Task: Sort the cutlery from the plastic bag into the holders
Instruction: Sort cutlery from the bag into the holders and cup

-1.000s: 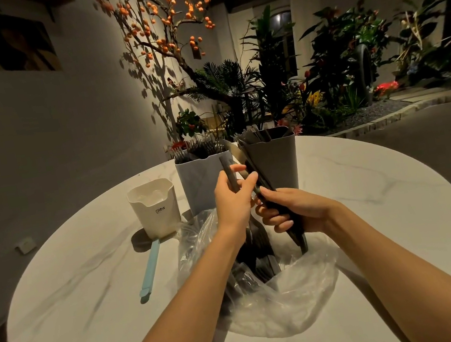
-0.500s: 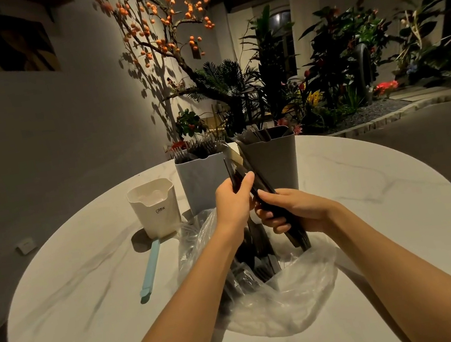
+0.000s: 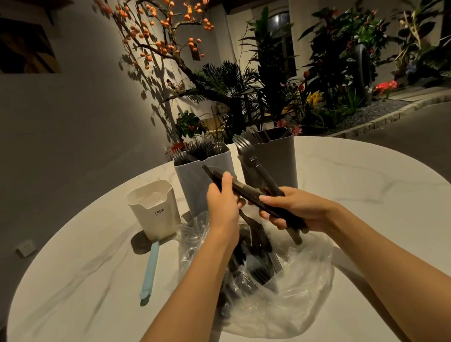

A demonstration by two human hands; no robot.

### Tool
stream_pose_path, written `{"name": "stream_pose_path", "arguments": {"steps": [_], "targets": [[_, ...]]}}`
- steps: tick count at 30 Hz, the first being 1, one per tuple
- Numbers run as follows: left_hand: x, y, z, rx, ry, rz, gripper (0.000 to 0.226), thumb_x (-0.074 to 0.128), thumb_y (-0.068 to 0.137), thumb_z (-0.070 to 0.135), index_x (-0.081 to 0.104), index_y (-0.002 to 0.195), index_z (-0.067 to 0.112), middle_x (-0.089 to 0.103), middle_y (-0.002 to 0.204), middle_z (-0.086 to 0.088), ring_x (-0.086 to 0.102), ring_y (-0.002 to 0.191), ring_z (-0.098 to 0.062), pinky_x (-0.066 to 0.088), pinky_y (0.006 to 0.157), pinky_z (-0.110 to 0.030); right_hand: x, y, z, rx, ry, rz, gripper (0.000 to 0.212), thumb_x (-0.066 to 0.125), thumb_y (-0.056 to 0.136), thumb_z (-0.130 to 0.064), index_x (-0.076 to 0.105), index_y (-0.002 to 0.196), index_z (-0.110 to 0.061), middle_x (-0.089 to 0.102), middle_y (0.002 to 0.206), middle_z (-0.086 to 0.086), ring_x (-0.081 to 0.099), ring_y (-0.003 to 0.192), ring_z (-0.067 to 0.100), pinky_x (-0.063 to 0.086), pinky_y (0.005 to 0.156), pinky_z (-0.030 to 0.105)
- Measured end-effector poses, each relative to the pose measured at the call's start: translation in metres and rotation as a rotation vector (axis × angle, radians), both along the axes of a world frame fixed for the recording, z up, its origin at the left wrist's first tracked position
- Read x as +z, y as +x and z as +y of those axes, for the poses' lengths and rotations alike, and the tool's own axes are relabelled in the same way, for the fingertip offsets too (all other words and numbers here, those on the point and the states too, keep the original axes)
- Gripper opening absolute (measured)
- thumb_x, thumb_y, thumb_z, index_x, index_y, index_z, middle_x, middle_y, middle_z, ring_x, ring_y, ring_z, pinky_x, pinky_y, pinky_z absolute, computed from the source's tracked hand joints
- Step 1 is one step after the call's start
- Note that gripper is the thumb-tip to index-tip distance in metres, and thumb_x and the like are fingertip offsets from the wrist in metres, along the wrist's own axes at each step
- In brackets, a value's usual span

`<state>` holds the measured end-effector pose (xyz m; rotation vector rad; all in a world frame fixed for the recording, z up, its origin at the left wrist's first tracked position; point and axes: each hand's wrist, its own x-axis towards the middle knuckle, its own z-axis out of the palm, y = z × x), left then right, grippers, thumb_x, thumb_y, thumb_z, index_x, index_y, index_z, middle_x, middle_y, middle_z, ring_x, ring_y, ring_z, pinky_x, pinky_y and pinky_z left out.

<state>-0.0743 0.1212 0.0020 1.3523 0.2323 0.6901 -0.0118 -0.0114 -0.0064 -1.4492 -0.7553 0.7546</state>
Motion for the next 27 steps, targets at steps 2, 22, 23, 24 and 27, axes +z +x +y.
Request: {"name": "stream_pose_path", "arguments": {"steps": [2, 22, 23, 24, 27], "targets": [[-0.001, 0.001, -0.002, -0.029, -0.002, 0.022, 0.023, 0.045, 0.102, 0.023, 0.047, 0.087, 0.007, 0.043, 0.063, 0.001, 0.043, 0.051, -0.007, 0.039, 0.051, -0.018, -0.001, 0.0, 0.002, -0.01, 0.008, -0.021, 0.02, 0.042, 0.102, -0.022, 0.051, 0.111, -0.006, 0.056, 0.072, 0.004, 0.047, 0.05, 0.009, 0.048, 0.053, 0.017], [0.004, 0.0, -0.003, -0.087, -0.626, -0.162, 0.032, 0.035, 0.102, 0.016, 0.035, 0.07, 0.015, 0.035, 0.056, 0.001, 0.033, 0.052, -0.013, 0.037, 0.062, -0.03, -0.001, -0.006, 0.011, -0.374, 0.043, -0.191, 0.025, 0.05, 0.099, -0.026, 0.066, 0.089, -0.01, 0.062, 0.09, 0.01, 0.057, 0.085, 0.017, 0.048, 0.073, 0.023], [0.004, -0.001, -0.002, -0.079, -0.618, -0.177, 0.034, 0.035, 0.103, 0.018, 0.035, 0.069, 0.016, 0.035, 0.055, 0.001, 0.032, 0.051, -0.012, 0.037, 0.061, -0.029, -0.002, -0.006, 0.012, -0.377, 0.039, -0.213, 0.025, 0.049, 0.099, -0.026, 0.065, 0.089, -0.011, 0.064, 0.094, 0.013, 0.059, 0.088, 0.019, 0.049, 0.075, 0.024], [0.005, -0.001, -0.002, -0.068, -0.607, -0.195, 0.037, 0.035, 0.104, 0.022, 0.035, 0.068, 0.016, 0.034, 0.054, 0.002, 0.031, 0.05, -0.012, 0.036, 0.06, -0.028, -0.002, -0.006, 0.011, -0.376, 0.033, -0.235, 0.025, 0.048, 0.1, -0.026, 0.065, 0.088, -0.012, 0.066, 0.097, 0.014, 0.06, 0.091, 0.02, 0.05, 0.078, 0.026], [0.008, -0.001, 0.004, -0.037, -0.565, -0.24, 0.043, 0.035, 0.105, 0.034, 0.035, 0.066, 0.017, 0.032, 0.051, 0.005, 0.028, 0.046, -0.009, 0.031, 0.051, -0.024, -0.001, -0.006, 0.008, -0.354, 0.03, -0.2, 0.024, 0.046, 0.101, -0.022, 0.063, 0.087, -0.013, 0.068, 0.095, 0.01, 0.064, 0.087, 0.017, 0.053, 0.074, 0.024]]}}
